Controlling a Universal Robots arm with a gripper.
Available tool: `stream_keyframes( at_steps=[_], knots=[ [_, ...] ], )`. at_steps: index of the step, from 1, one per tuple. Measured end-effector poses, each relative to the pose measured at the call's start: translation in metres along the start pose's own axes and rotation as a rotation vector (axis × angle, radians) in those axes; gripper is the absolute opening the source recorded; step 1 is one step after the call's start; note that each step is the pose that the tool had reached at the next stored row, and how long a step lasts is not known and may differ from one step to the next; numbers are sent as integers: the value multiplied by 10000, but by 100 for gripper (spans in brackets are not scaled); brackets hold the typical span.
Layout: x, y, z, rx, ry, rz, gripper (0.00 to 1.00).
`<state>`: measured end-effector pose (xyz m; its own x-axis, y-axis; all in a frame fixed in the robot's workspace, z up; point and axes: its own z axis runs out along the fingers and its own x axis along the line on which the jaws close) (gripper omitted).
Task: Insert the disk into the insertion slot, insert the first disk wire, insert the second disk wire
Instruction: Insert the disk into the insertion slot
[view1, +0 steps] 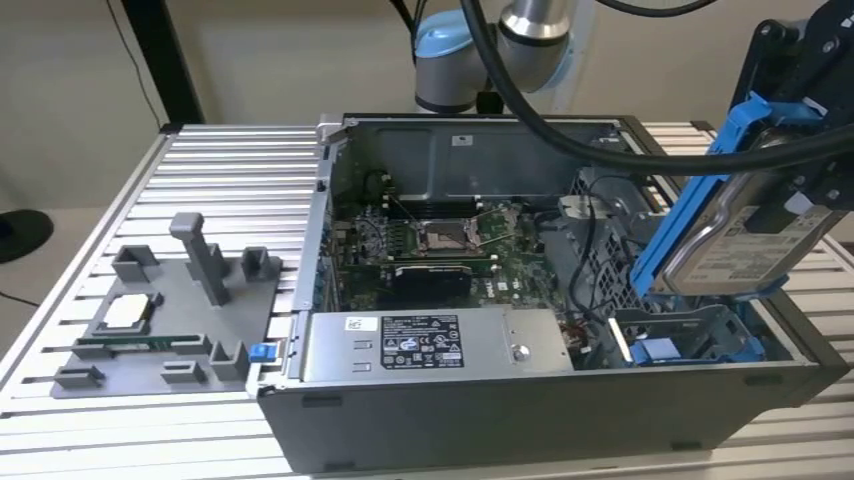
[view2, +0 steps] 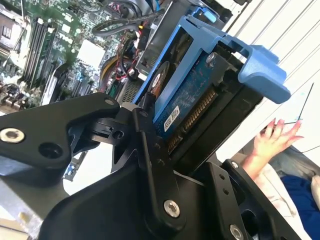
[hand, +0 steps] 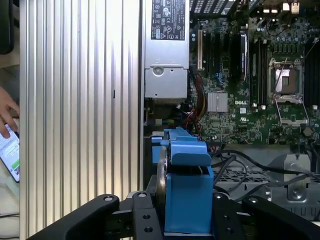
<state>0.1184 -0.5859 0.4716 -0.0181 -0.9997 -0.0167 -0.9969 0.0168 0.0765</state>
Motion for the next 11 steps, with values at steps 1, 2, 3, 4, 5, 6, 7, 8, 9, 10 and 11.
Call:
stream_keyframes(
  at_steps=[1,2,3,4,5,6,7,8,9,10,11],
  knots=[
    [0,0,2,0,0,0,0],
    [0,0,4,0,-1,0,0],
    [1,-1,5,0,0,1,0],
    [1,-1,7,0,0,0,0],
    [1,-1,9,0,0,0,0],
    [1,-1,11,0,-1,0,0],
    [1,-2,13,0,-1,0,0],
    [2,-2,15,0,0,0,0],
    [2,-2,17,0,-1,0,0],
    [2,-2,19,0,-1,0,0],
    [2,-3,21,0,-1,0,0]
  ],
)
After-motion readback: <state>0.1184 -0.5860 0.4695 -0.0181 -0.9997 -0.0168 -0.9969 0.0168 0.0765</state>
